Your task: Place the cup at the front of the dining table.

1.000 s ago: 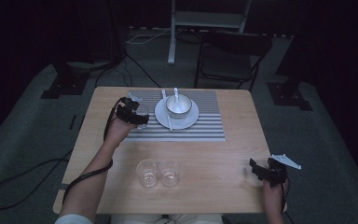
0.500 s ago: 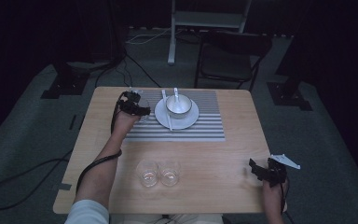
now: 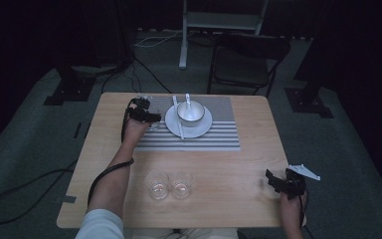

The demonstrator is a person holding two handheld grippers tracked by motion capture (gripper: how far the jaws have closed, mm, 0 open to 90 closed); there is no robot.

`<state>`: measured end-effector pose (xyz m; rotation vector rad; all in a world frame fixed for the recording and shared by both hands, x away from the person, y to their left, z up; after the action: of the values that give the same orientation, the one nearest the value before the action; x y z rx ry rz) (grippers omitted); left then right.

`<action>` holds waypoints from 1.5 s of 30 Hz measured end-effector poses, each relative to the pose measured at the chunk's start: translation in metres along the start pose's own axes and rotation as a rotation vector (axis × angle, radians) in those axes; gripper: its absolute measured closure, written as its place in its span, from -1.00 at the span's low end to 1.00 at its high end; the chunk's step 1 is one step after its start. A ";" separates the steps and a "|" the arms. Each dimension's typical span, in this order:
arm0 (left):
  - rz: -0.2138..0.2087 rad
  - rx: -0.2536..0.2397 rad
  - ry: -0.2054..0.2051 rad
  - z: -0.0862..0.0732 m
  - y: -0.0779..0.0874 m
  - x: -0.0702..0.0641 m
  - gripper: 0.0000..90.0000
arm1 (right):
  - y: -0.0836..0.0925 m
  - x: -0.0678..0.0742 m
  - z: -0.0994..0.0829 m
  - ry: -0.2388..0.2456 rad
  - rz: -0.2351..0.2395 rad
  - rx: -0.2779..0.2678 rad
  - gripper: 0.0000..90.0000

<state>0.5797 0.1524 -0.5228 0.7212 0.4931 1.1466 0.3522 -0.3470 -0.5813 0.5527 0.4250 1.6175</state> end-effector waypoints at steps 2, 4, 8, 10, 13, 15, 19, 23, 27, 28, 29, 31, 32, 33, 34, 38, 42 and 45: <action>-0.001 -0.001 -0.001 0.000 0.000 0.000 -0.59 | 0.000 0.000 0.000 0.002 -0.002 0.001 -0.70; 0.002 -0.001 -0.001 0.000 0.000 0.000 -0.59 | 0.000 0.000 0.000 0.002 -0.002 0.000 -0.70; -0.012 0.018 0.014 -0.001 0.001 0.000 -0.60 | 0.000 0.000 0.000 0.001 -0.001 -0.002 -0.70; -0.024 0.032 0.015 -0.001 0.002 0.001 -0.61 | 0.000 0.000 0.000 0.001 -0.001 -0.002 -0.70; -0.045 0.025 0.037 -0.001 0.005 0.003 -0.79 | 0.000 0.000 0.000 0.002 -0.002 0.001 -0.70; -0.042 0.036 0.020 -0.004 0.005 0.003 -0.80 | 0.000 0.000 0.000 0.003 -0.002 0.000 -0.70; -0.039 0.047 0.009 -0.010 0.004 0.004 -0.96 | 0.000 0.000 0.000 0.003 -0.003 0.000 -0.70; -0.057 0.028 0.017 -0.014 0.006 0.006 -0.96 | 0.000 0.000 0.000 0.003 -0.004 0.001 -0.70; -0.054 0.022 0.015 -0.020 0.010 0.008 -0.96 | 0.000 0.000 0.000 0.001 -0.004 -0.003 -0.70; -0.055 0.019 0.011 -0.021 0.011 0.007 -0.96 | 0.000 0.000 0.000 0.001 -0.004 -0.003 -0.70; -0.044 0.012 0.001 -0.021 0.012 0.007 -0.96 | 0.000 0.000 0.000 0.001 -0.004 -0.002 -0.70; -0.047 -0.021 -0.029 -0.021 0.016 0.004 -0.96 | 0.000 0.000 0.000 0.002 -0.004 -0.002 -0.70; -0.018 -0.032 -0.038 -0.021 0.018 0.004 -0.96 | 0.000 0.000 0.000 0.002 -0.005 -0.001 -0.70; -0.020 -0.043 -0.041 -0.020 0.019 0.004 -0.96 | 0.000 0.000 0.000 0.002 -0.006 -0.001 -0.70; -0.023 -0.047 -0.039 -0.020 0.021 0.003 -0.96 | 0.000 0.000 0.000 0.002 -0.007 0.000 -0.70; 0.003 -0.048 -0.036 -0.022 0.024 0.005 -0.96 | 0.000 0.000 0.000 0.002 -0.007 0.001 -0.70; -0.013 -0.050 -0.037 -0.028 0.026 0.003 -0.96 | 0.000 0.000 0.000 0.003 -0.006 0.001 -0.70; -0.016 -0.055 -0.030 -0.033 0.029 0.005 -0.96 | 0.000 0.000 0.000 0.004 -0.006 0.002 -0.70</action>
<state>0.5399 0.1721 -0.5242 0.6846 0.4400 1.1294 0.3522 -0.3465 -0.5814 0.5496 0.4308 1.6127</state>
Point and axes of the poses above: each handheld gripper's, and its own axes: y roughly backward along the jaws, z roughly out of its top, x roughly to its left, the point moved 6 cm from there along -y, roughly forward along the jaws, and after that the axes turned 3 degrees about -z, right-handed, at the moved point
